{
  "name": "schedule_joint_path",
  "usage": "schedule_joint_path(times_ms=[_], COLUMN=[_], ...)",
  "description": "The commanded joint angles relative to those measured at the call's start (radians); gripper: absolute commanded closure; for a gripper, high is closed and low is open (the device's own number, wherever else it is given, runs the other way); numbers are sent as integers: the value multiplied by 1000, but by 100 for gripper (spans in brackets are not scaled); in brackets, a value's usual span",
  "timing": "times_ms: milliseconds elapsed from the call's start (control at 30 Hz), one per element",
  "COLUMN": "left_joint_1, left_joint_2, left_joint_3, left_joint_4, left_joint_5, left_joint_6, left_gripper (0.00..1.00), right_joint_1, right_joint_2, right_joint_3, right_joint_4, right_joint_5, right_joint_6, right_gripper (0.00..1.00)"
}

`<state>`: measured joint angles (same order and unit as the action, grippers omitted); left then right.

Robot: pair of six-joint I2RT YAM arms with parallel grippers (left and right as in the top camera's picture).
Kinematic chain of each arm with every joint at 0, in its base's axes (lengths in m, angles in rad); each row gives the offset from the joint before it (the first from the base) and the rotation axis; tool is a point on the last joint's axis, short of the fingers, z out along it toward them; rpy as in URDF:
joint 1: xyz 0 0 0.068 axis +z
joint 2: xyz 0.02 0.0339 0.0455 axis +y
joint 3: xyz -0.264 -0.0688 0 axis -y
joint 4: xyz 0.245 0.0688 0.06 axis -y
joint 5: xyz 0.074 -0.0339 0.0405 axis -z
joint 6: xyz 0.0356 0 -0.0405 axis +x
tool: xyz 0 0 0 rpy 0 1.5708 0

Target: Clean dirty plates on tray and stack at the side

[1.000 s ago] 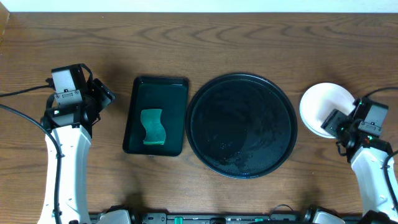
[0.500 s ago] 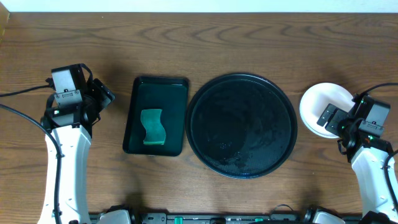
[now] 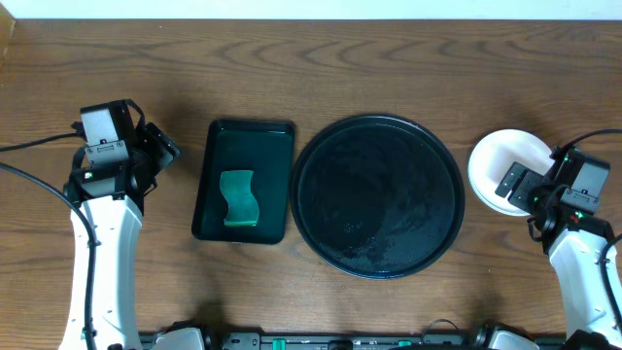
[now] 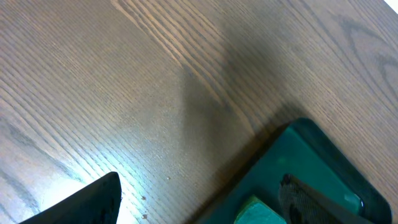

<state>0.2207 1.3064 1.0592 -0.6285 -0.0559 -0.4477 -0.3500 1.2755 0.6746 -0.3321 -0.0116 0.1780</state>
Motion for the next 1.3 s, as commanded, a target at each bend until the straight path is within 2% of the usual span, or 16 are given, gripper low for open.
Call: schedule_joint_path(times_ms=[0, 500, 1000, 1267], left_joint_1=[3, 3, 3, 3], left_joint_2=[0, 0, 0, 0], left_joint_3=[16, 16, 16, 16], left_joint_4=[-3, -3, -3, -3], left_joint_5=[-13, -13, -13, -13], left_joint_6=[-1, -1, -1, -1], left_gripper=[19, 19, 19, 19], right_joint_1=[-2, -2, -2, 15], right_joint_2=[-9, -56, -612, -794], right_joint_3=[18, 3, -133, -135], right_joint_4=[-2, -4, -29, -137], right_joint_5=[-8, -8, -8, -8], right_joint_6=[-11, -11, -11, -11], right_gripper=[1, 1, 1, 1])
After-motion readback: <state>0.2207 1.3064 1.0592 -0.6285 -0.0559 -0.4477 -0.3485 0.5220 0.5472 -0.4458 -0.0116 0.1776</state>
